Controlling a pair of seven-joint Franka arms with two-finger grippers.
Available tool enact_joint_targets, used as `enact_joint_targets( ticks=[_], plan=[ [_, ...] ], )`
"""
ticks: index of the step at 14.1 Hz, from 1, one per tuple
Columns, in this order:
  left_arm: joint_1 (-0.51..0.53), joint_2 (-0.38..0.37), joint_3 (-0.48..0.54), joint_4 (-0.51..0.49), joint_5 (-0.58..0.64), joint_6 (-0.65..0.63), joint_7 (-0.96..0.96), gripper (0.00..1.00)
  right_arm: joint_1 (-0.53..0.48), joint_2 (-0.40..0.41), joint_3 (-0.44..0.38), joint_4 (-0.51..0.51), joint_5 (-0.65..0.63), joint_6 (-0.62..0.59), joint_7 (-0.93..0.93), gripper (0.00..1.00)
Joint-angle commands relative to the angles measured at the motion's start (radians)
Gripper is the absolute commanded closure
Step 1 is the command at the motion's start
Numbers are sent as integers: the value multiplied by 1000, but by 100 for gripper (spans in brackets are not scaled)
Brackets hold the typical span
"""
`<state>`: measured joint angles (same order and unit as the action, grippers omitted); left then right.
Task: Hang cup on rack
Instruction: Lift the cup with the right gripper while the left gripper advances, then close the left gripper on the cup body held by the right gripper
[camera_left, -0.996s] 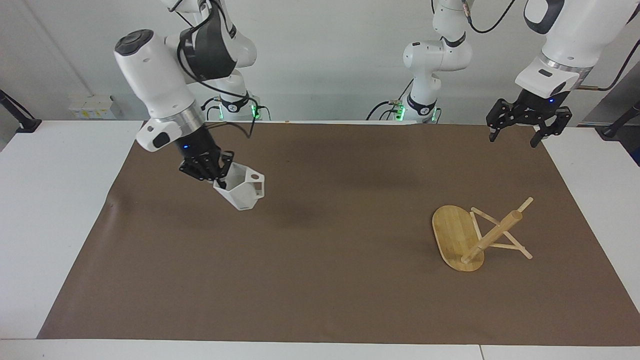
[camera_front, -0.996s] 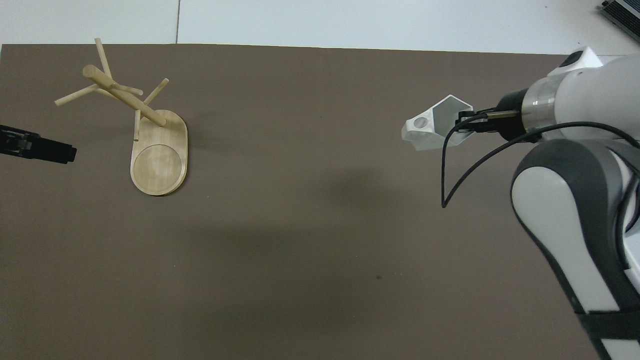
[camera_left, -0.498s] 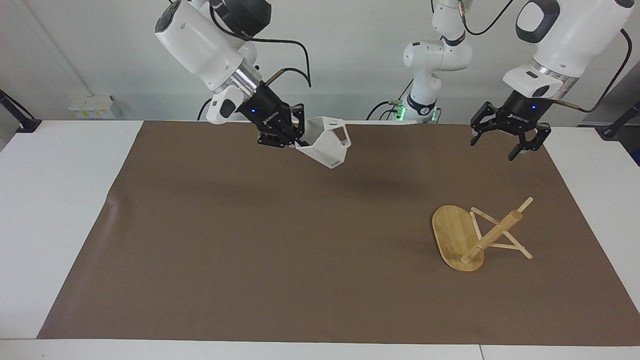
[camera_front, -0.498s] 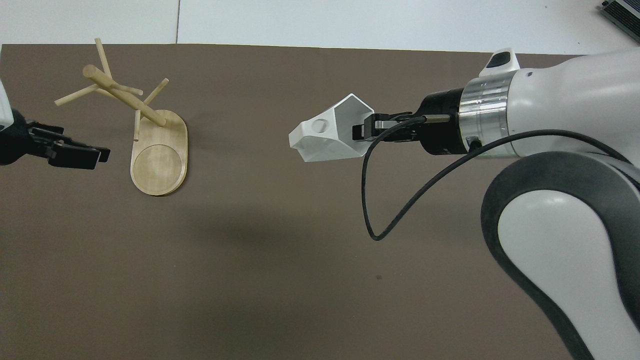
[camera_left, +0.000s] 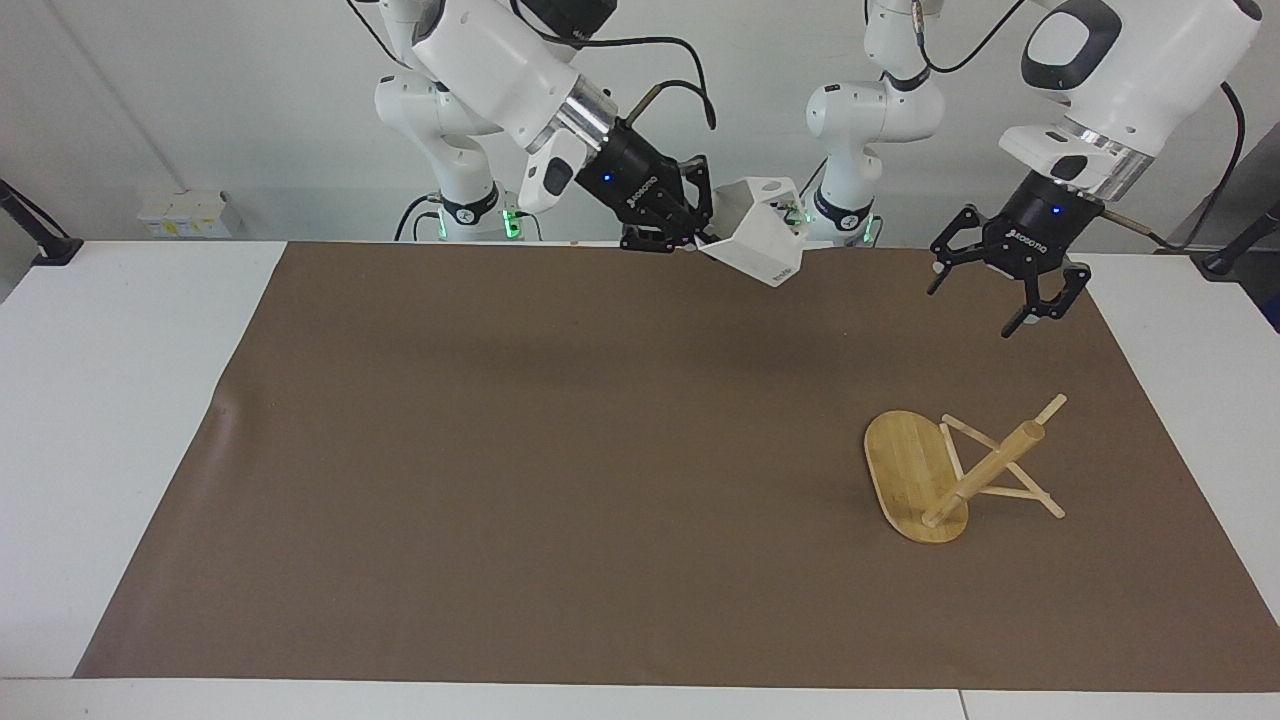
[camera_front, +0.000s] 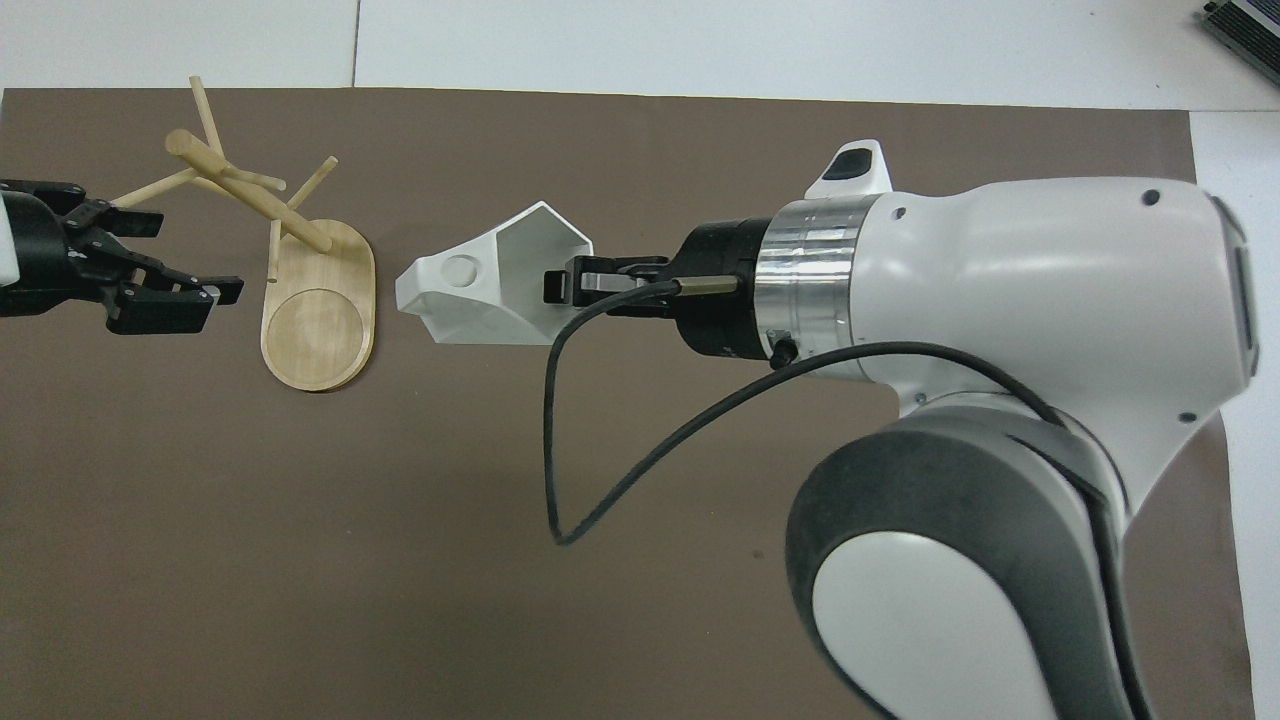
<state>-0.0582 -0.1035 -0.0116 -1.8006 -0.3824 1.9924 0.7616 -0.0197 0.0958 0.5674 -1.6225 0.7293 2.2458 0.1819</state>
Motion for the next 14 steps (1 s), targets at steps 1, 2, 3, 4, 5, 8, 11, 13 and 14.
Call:
enact_joint_targets(
  ticks=[1,2,3,4,5,8,11,13,14],
  plan=[
    [-3,-38,-2,-46,-45,40,134,0,6,8,29,-10,12,34,22,100],
    [-3,-38,-4,-46,-71,39,197,0,9,10,43,-14,10,34,22,100],
    [-3,-39,-4,-46,-111,31,258,0,9,10,51,-16,10,34,24,100],
    [-3,-39,-4,-48,-134,19,313,0,9,10,51,-19,9,34,24,100],
    [-3,-44,-5,-48,-153,-10,355,0,9,10,57,-25,5,34,24,100],
    [-15,-90,-7,-118,-254,-44,438,0,10,12,63,-40,-30,34,27,100],
    [-43,-127,-7,-178,-289,-52,510,0,10,10,65,-45,-45,29,30,100],
    [-78,-150,-5,-212,-317,-55,541,0,10,12,63,-47,-45,29,28,100],
    [-83,-165,-7,-233,-335,-55,544,0,9,12,65,-47,-45,29,28,100]
  ],
)
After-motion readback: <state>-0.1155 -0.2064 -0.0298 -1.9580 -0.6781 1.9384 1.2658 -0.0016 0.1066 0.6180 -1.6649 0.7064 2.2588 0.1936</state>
